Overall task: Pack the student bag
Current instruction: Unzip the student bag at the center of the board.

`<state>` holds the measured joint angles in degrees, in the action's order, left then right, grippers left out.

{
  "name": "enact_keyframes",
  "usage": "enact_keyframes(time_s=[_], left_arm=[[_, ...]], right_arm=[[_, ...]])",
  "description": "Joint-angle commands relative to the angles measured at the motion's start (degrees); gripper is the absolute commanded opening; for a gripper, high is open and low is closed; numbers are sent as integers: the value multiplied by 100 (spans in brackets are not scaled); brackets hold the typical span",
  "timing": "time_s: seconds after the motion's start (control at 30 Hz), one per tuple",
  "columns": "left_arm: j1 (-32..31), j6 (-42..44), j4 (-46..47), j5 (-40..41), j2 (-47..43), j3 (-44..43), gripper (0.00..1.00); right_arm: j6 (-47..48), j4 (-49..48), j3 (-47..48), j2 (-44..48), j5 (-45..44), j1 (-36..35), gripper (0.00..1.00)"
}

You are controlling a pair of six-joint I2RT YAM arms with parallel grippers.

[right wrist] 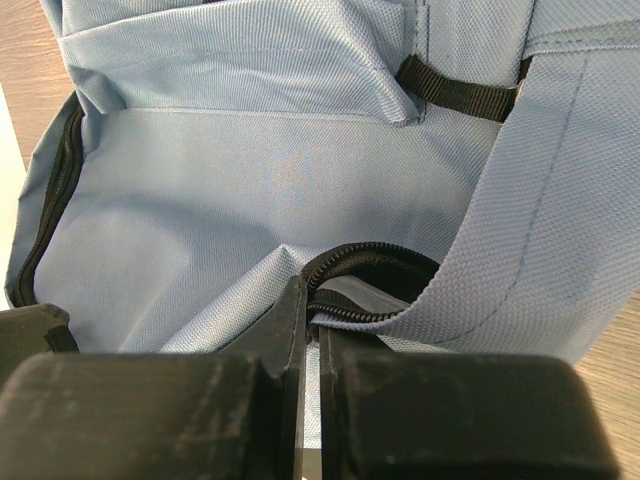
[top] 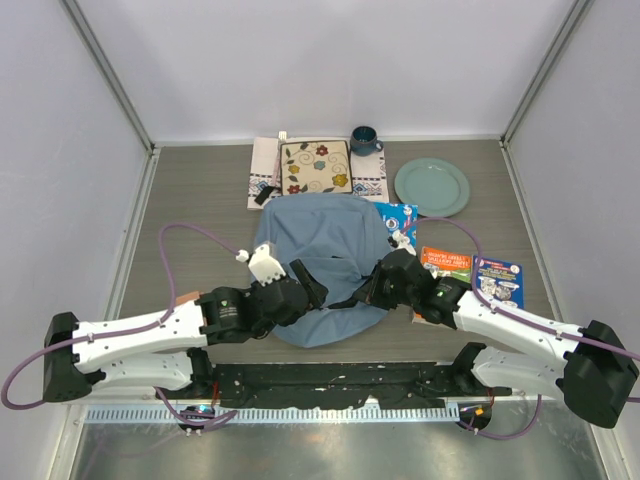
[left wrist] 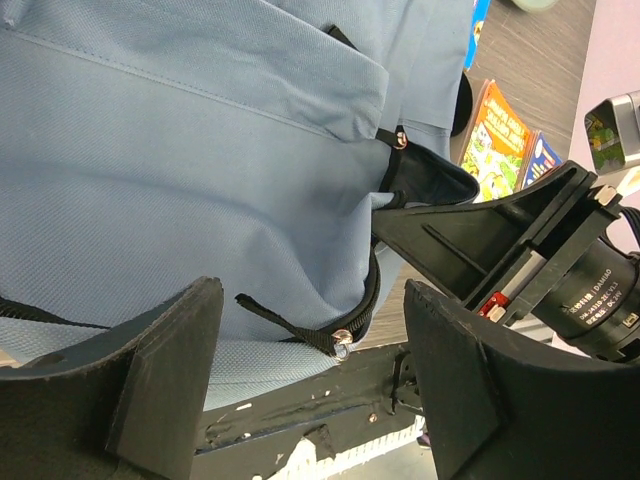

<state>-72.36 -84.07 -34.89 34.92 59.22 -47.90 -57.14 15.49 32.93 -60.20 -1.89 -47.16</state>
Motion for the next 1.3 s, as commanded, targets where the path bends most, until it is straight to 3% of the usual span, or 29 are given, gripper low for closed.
enact_keyframes(time_s=[0.0, 0.1, 0.2, 0.3, 0.37, 0.5, 0.6, 0.63, 0.7, 0.9, 1.13, 1.27], left_arm=[[11, -118, 228, -108, 28, 79, 76], [20, -109, 430, -239, 2, 219, 75], [20, -74, 633, -380, -24, 386, 61], [11, -118, 406, -451, -68, 509, 41], [11, -153, 247, -416, -217, 658, 37], [20, 13, 0, -319, -595, 887, 43], [11, 592, 70, -240, -920, 975, 59], [11, 951, 88, -222, -982, 949, 71], [11, 1086, -86, -152, -1053, 844, 79], [2, 770, 60, -564, -475, 519, 78], [-24, 533, 528, -1355, 449, 386, 76], [-24, 348, 764, -1610, 327, 702, 78]], right_arm=[[-33, -133, 3, 106, -286, -13, 1], [-69, -204, -32, 88, -303, -57, 1], [-86, -274, -102, 79, -364, -127, 1], [-86, -318, -216, 114, -496, -250, 1], [-104, -327, -313, 140, -671, -355, 1], [-130, -283, -672, 220, -909, -452, 1], [-113, -257, -867, 229, -1006, -461, 1], [-87, -265, -902, 220, -1032, -470, 1], [-77, -300, -998, 229, -1085, -487, 1], [-235, -704, -1227, 211, -1383, -724, 1], [-561, -1109, -1377, 237, -2570, -1848, 1], [-622, -1100, -1403, 237, -3053, -2104, 1]])
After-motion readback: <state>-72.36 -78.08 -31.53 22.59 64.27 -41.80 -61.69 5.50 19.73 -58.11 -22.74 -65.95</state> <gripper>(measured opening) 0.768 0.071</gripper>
